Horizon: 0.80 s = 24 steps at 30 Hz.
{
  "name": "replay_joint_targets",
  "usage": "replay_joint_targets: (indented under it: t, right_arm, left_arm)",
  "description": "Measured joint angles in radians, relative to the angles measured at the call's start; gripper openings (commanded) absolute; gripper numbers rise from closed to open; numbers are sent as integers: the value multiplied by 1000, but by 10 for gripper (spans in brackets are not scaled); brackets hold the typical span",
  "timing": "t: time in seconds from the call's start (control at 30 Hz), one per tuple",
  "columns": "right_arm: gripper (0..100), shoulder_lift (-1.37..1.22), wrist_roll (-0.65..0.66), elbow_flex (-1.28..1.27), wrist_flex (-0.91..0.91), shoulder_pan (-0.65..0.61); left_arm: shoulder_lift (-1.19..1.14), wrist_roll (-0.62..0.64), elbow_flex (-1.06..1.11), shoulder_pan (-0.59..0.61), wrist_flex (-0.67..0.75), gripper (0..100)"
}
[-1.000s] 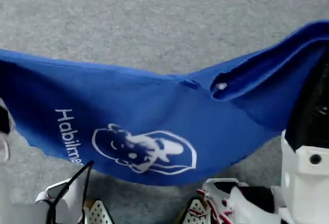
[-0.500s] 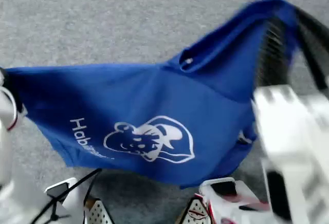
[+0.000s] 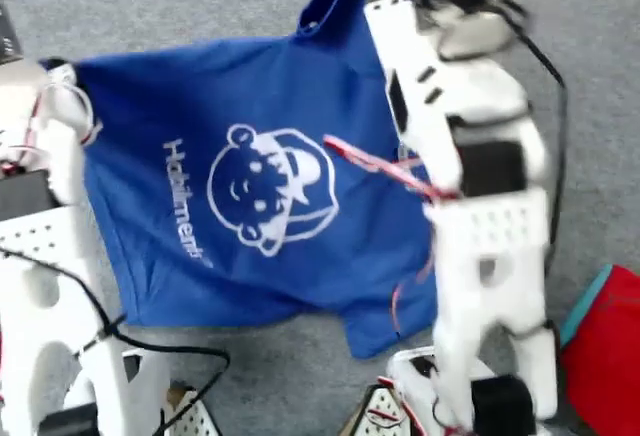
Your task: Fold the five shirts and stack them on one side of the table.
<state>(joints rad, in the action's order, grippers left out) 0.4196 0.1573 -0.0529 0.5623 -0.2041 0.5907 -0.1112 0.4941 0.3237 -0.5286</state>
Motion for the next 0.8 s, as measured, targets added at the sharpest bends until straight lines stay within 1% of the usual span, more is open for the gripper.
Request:
replay_joint_targets:
  t: [0.07,0.13,0.2,0.23,0.43,0.5,0.63,0.73,0.8]
  right_arm:
    - [3,-69,0,-17,-101,21]
    - [3,-141,-2,-12,-173,43]
    - [3,-222,-2,14,-216,60]
    - [3,-265,0,35,-227,68]
    - [3,-502,-2,275,-239,80]
    - [3,-566,0,358,-207,80]
    - [3,-658,0,488,-69,80]
    - [3,-674,0,552,71,81]
    - [3,-674,0,589,176,83]
  left_arm:
    - [-51,0,52,-17,190,19]
    - [-112,0,54,-28,338,19]
    - [-180,0,48,-28,431,19]
    - [-216,0,35,-28,456,19]
    - [-413,2,-109,-29,496,19]
    - [-460,2,-140,-29,499,19]
    - [-519,2,-164,-29,499,19]
    - [-535,2,-164,-29,496,19]
    - [-537,2,-170,-29,453,19]
